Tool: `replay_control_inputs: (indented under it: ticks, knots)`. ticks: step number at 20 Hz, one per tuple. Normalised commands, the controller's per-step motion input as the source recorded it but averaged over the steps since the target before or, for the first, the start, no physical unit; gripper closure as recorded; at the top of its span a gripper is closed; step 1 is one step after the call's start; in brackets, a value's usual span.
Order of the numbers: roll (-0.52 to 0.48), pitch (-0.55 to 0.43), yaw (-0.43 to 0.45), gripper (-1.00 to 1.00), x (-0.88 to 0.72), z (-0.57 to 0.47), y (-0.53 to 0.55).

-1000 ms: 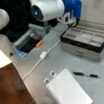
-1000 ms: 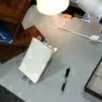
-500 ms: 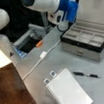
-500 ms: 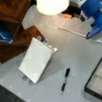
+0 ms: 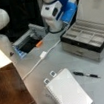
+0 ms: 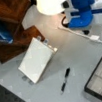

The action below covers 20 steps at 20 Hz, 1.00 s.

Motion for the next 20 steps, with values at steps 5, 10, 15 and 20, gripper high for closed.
replay_control_inputs:
  ticks: [5,10,15,20]
  knots:
    - [-0.529,0.441,0.146,-1.00,0.46,0.15,-0.34]
    - [-0.536,0.354,0.125,-1.00,0.37,-0.01,-0.26]
    - [-0.358,0.224,-0.002,-1.00,0.28,0.02,-0.12]
    - [-0.243,0.137,-0.033,-1.00,0.28,0.08,-0.08]
